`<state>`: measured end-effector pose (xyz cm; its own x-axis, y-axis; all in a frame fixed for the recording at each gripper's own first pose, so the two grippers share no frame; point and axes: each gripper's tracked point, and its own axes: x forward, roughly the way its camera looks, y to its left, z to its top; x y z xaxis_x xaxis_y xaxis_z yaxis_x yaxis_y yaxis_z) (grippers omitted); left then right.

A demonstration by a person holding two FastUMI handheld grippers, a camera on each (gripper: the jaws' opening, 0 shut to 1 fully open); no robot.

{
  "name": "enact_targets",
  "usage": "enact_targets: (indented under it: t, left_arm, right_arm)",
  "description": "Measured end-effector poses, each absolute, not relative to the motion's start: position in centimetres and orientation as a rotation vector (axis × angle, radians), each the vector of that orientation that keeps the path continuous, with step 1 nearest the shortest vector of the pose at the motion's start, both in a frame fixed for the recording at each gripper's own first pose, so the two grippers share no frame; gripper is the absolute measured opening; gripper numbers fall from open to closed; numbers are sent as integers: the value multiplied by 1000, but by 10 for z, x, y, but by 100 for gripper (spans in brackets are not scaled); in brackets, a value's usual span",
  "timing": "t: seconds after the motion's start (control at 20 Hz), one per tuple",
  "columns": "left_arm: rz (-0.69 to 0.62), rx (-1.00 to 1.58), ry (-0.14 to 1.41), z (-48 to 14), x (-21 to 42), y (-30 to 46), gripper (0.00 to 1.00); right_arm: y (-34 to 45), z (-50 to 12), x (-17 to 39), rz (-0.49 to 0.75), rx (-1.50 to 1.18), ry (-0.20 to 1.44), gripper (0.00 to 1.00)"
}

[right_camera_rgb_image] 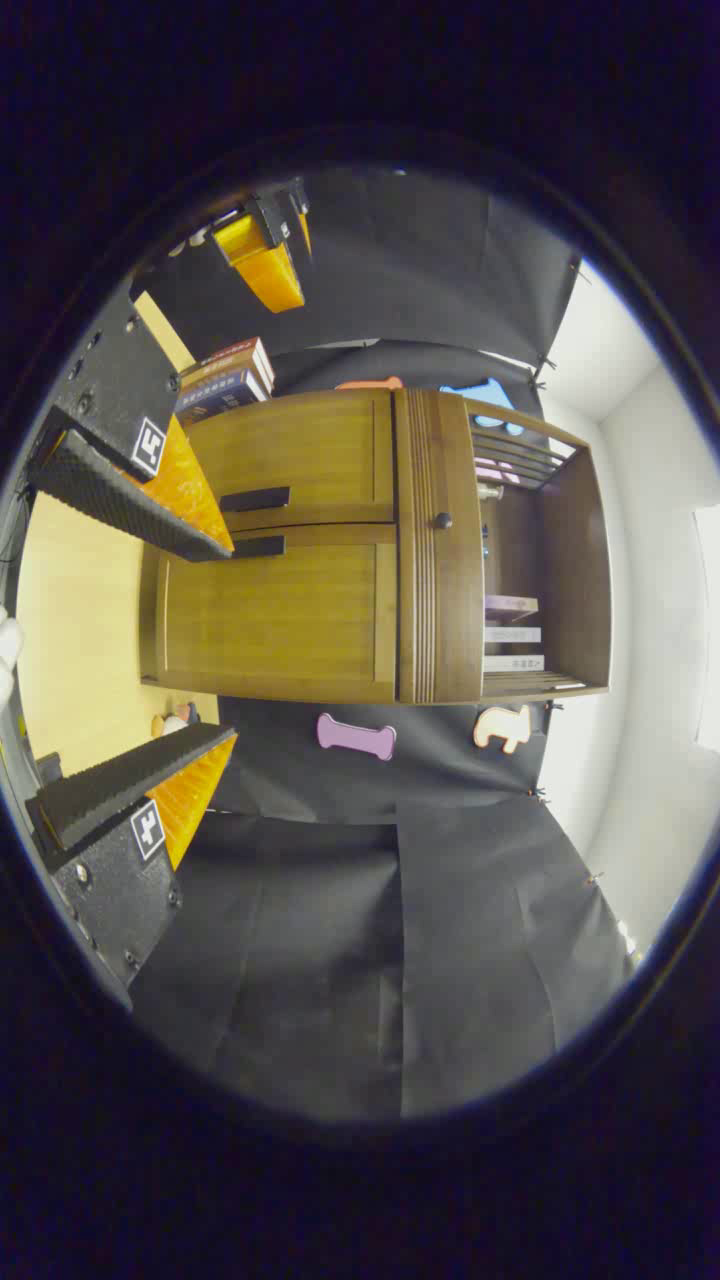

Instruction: Open the right door of the double-door shoe cabinet with the right hand, and open the left door with the left hand.

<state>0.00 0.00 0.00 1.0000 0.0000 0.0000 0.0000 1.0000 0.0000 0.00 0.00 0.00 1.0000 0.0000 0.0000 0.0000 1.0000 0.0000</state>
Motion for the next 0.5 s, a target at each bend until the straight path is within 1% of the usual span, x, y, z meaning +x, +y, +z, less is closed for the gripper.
enact_targets:
  t: [0.05, 0.25, 0.5]
  left_arm:
    - [0, 4, 2, -1, 2, 1, 95]
    - [3, 25, 9, -2, 6, 5, 95]
    - [4, 35, 16, -5, 8, 14, 94]
  right_arm:
    - [-1, 0, 0, -3, 1, -1, 100]
    - [-3, 1, 4, -23, -3, -7, 100]
    - [11, -3, 7, -13, -3, -1, 99]
